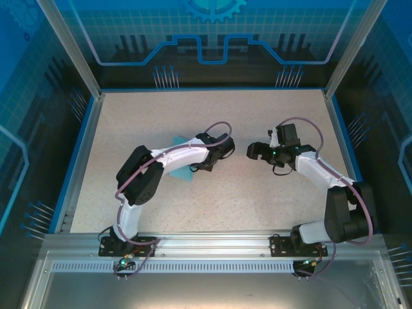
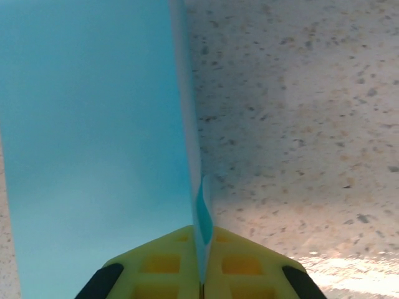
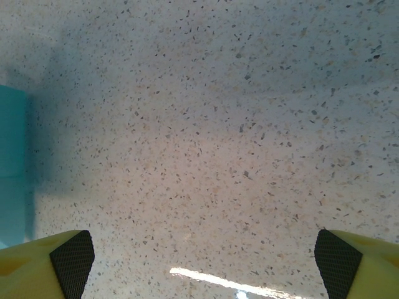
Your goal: Fold a paper plane with a square sheet of paper (pick it up from the middle)
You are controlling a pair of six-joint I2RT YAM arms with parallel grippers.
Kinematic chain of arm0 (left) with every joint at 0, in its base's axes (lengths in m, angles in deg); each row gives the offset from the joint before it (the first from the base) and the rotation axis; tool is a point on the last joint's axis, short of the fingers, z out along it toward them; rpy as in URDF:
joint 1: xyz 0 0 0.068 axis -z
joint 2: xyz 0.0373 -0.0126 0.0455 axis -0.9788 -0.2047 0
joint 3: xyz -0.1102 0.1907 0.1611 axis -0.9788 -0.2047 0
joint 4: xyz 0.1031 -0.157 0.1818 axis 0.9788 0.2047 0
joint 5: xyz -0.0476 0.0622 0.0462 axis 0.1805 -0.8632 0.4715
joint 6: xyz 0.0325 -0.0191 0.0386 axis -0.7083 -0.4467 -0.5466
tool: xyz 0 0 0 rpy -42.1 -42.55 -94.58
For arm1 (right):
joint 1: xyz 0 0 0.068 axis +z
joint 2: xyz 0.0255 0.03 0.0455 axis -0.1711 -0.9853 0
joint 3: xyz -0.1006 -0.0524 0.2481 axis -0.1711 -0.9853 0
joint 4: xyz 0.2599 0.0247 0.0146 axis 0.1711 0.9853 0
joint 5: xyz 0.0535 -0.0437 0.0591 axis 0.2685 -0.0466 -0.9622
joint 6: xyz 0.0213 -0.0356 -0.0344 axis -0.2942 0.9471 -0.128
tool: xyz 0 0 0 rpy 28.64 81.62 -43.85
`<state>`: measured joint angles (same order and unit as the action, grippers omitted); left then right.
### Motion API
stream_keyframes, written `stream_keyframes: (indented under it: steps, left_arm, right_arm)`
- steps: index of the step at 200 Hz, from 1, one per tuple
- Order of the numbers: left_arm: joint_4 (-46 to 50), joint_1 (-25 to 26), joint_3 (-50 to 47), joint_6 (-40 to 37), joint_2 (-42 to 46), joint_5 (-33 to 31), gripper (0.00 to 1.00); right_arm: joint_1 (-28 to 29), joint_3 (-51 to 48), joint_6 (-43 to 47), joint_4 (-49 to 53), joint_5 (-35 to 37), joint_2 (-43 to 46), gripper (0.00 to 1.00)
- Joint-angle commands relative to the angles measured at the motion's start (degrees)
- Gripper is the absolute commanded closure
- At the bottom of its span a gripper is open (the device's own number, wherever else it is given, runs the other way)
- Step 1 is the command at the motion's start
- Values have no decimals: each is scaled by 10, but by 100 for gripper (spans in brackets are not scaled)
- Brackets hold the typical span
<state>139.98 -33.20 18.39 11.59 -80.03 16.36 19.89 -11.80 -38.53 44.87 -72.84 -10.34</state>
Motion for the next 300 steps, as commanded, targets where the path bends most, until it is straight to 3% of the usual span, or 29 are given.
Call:
stream_keyframes:
  steps: [1,89,175,230,300]
  left_arm:
    - [22,13,27,27,-30,1,90]
    - [-19,31,46,36,-43,80,69]
    - [-141,24,-35,32,135,228,49]
    - [-275,-64,-190,91,256,343,38]
    - [-362,-156,-335,157,304,388,35]
  right_arm:
    - [-11,-7,-8,10,5,13,5]
    - [-22,-21,-28,1,-6,21,5]
    - [-5,-18,-19,-21,-94,8,6]
    - [108,19,-39,-48,-149,-55,8]
    - [193,53,-108,-82,-194,-150,16]
